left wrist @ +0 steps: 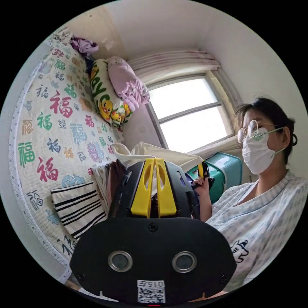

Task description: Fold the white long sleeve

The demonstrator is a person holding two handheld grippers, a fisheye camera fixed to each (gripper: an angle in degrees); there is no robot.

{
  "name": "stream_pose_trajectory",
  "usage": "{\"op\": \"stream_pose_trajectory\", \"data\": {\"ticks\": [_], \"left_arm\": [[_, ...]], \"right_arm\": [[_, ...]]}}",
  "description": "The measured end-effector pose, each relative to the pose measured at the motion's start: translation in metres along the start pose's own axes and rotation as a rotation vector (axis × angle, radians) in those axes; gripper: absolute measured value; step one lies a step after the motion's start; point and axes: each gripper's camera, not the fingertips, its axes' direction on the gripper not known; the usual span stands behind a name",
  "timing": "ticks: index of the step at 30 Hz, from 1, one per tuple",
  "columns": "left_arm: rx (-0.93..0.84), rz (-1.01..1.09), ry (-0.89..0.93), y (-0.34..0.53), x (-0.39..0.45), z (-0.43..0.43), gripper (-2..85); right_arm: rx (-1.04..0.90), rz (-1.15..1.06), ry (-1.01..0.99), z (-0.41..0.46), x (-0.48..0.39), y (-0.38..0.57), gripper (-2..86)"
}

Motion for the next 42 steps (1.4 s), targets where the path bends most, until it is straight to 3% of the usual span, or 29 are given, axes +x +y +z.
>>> {"op": "stream_pose_trajectory", "data": {"ticks": [3,7,10,13,18,23,26,28,32,34,39,42], "left_arm": [[0.106,-0.008,-0.106,0.039,-0.044,-0.141,-0.9],[0.211,-0.119,-0.363,0.115,-0.106,-0.320,-0.9],[0.281,-0.198,-0.450,0.166,-0.152,-0.408,-0.9],[0.387,-0.238,-0.413,0.204,-0.206,-0.466,-0.9],[0.509,-0.240,-0.359,0.250,-0.293,-0.511,-0.9],[0.537,-0.376,-0.401,0.259,-0.421,-0.529,-0.9],[0.503,-0.410,-0.438,0.210,-0.506,-0.530,-0.9],[0.487,-0.328,-0.286,0.131,-0.543,-0.521,-0.9],[0.477,0.035,-0.348,0.011,-0.490,-0.510,-0.9],[0.498,0.221,-0.384,-0.029,-0.439,-0.508,-0.9],[0.506,0.425,-0.419,-0.021,-0.391,-0.498,-0.9],[0.444,0.412,-0.413,0.015,-0.423,-0.480,-0.9]], "right_arm": [[-0.099,0.056,-0.016,0.039,-0.042,0.046,-0.4],[-0.298,0.291,-0.050,0.109,-0.078,0.136,-0.5],[-0.434,0.499,-0.116,0.165,-0.096,0.198,-0.5],[-0.553,0.552,-0.114,0.210,-0.124,0.235,-0.6],[-0.669,0.504,-0.110,0.250,-0.164,0.249,-0.6],[-0.644,0.503,-0.063,0.311,-0.164,0.253,-0.6],[-0.693,0.489,-0.036,0.391,-0.165,0.243,-0.6],[-0.728,0.344,-0.065,0.464,-0.192,0.205,-0.7],[-0.667,0.088,-0.151,0.533,-0.269,0.105,-0.7],[-0.500,-0.056,-0.249,0.533,-0.325,0.038,-0.6],[-0.292,-0.170,-0.378,0.485,-0.374,-0.037,-0.6],[-0.309,-0.204,-0.348,0.455,-0.367,-0.034,-0.6]]}}
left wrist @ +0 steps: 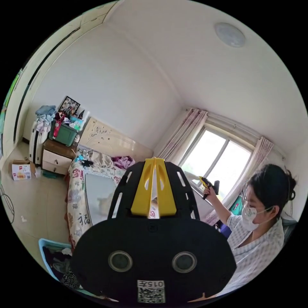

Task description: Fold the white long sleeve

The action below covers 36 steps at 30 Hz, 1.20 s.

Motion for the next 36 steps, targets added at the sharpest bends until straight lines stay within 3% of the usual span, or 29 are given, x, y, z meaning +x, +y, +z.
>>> {"op": "stream_pose_trajectory", "data": {"ticks": [5,10,19,22,25,30,36], "left_arm": [[-0.184,-0.182,0.011,0.134,-0.064,0.049,-0.8],[-0.342,-0.491,-0.075,0.300,-0.131,0.106,-0.9],[-0.686,-0.824,-0.328,0.511,-0.127,0.162,-0.7],[-0.785,-0.840,-0.367,0.550,-0.112,0.185,-0.7],[-0.748,-0.914,-0.374,0.570,-0.098,0.200,-0.7],[-0.863,-0.884,-0.487,0.576,-0.067,0.233,-0.7],[-0.921,-0.890,-0.566,0.566,-0.040,0.266,-0.7]], "right_arm": [[-0.150,0.163,0.020,0.006,0.047,0.083,-0.5],[-0.359,0.450,0.124,0.053,0.113,0.206,-0.5],[-0.849,0.648,0.361,0.124,0.165,0.363,-0.5],[-0.916,0.714,0.410,0.135,0.178,0.395,-0.5],[-0.890,0.777,0.439,0.146,0.185,0.407,-0.5],[-1.123,0.663,0.525,0.181,0.183,0.414,-0.5],[-1.208,0.662,0.609,0.202,0.198,0.413,-0.6]]}}
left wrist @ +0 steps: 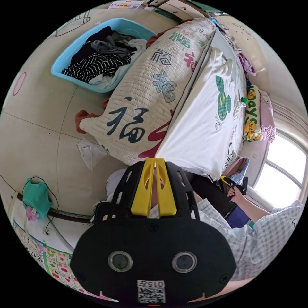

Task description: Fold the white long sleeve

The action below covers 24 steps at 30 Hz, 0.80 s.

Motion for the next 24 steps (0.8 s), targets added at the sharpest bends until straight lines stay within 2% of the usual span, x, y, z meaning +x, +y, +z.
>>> {"op": "stream_pose_trajectory", "data": {"ticks": [4,8,10,12,14,17,20,24], "left_arm": [[-0.016,0.007,-0.095,-0.005,0.039,0.003,-0.7],[-0.042,-0.051,-0.143,-0.012,0.066,0.012,-0.5],[-0.101,-0.079,-0.201,-0.015,0.082,0.016,-0.1],[-0.154,-0.107,-0.277,-0.015,0.089,0.013,0.4],[-0.156,-0.136,-0.316,-0.017,0.095,0.000,1.3],[-0.044,-0.072,-0.321,-0.040,0.130,-0.038,4.3],[0.103,0.107,-0.306,-0.088,0.199,-0.075,7.5],[0.237,0.404,-0.116,-0.172,0.323,-0.104,9.3]], "right_arm": [[-0.072,-0.026,0.111,0.005,-0.011,-0.030,-0.6],[-0.149,0.003,0.134,0.016,-0.018,-0.058,-0.7],[-0.330,0.068,0.234,0.034,-0.015,-0.070,-0.8],[-0.420,0.051,0.223,0.040,-0.014,-0.072,-0.9],[-0.358,0.079,0.208,0.028,-0.011,-0.075,-0.9],[-0.228,0.135,0.091,0.001,-0.008,-0.087,-1.0],[-0.110,0.130,0.078,-0.025,-0.011,-0.114,-1.0],[0.047,0.075,-0.018,-0.060,-0.023,-0.170,-1.0]]}}
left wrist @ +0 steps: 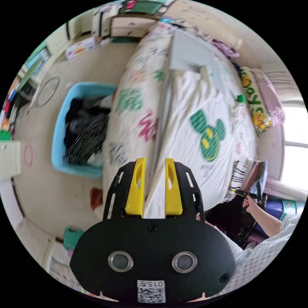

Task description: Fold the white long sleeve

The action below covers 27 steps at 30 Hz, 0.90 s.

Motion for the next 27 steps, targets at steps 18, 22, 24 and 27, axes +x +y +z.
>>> {"op": "stream_pose_trajectory", "data": {"ticks": [18,22,24,27], "left_arm": [[0.198,-0.142,0.125,-0.235,0.105,0.031,13.4],[0.197,-0.159,0.241,-0.223,0.098,0.007,1.6],[0.334,-0.116,0.311,-0.202,0.095,-0.032,0.4],[0.475,-0.059,0.376,-0.151,0.067,-0.124,-0.1]], "right_arm": [[0.113,-0.069,-0.223,-0.038,-0.010,-0.039,-0.9],[0.064,0.018,-0.209,-0.043,0.010,-0.018,-0.7],[0.046,0.051,-0.196,-0.048,0.015,-0.011,-0.7],[0.023,0.077,-0.170,-0.060,0.018,-0.001,-0.6]]}}
